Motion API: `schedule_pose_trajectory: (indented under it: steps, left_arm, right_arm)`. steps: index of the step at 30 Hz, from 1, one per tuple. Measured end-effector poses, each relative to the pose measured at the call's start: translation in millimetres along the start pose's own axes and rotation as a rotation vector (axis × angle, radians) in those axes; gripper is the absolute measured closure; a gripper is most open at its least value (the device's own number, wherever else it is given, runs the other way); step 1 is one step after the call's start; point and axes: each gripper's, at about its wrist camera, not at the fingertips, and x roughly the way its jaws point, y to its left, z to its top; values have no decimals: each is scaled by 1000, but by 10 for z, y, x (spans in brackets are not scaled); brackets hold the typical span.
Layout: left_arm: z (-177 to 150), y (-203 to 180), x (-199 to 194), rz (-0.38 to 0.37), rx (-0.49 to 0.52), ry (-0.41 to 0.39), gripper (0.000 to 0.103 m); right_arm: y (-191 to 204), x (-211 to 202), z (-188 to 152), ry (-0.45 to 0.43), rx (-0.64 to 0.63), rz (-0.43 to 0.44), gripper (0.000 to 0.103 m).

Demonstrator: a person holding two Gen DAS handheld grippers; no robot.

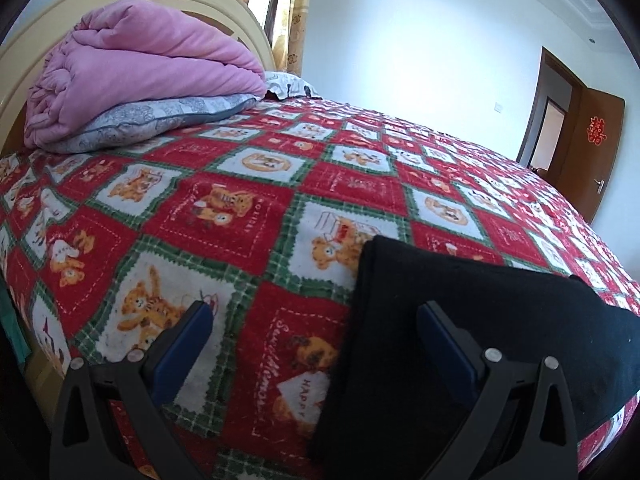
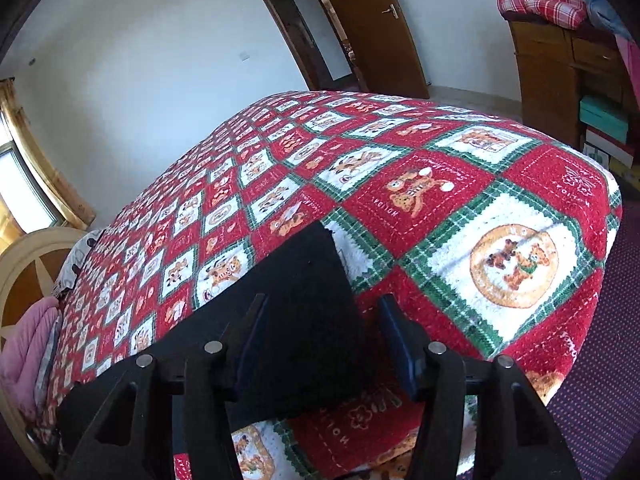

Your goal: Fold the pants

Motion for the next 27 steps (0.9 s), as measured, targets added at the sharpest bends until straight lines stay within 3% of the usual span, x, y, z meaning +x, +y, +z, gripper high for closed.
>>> schedule_pose_trajectory:
  steps: [1,2,8,10,16,22,27]
  left_arm:
    - [-4,-11,3,-1,3,0,0]
    - [-12,-19,13,-3,5,2,0]
    - [-36,0,33,-20,-32,0,0]
    - [-30,-8,40,-36,-31,8,0]
    - [-43,19,59,-56,-34,5,0]
    - [-47,17,55,-57,-35,7,0]
    - [-48,15,55,-56,-36,7,0]
  right_arm:
    - [-20,-6,-6,-6,0,-22,66]
    - [-71,-20,-8,-11,10,-35,69]
    - [-94,54,-71,-13,44,85,71]
    - [-83,59,-75,-19,51,81,81]
    - [-86,-20,-70,-67,89,116,87]
    - [443,-315,-74,-204,-91,90,88]
    - [1017,-513,-167,-272,-277,138,88]
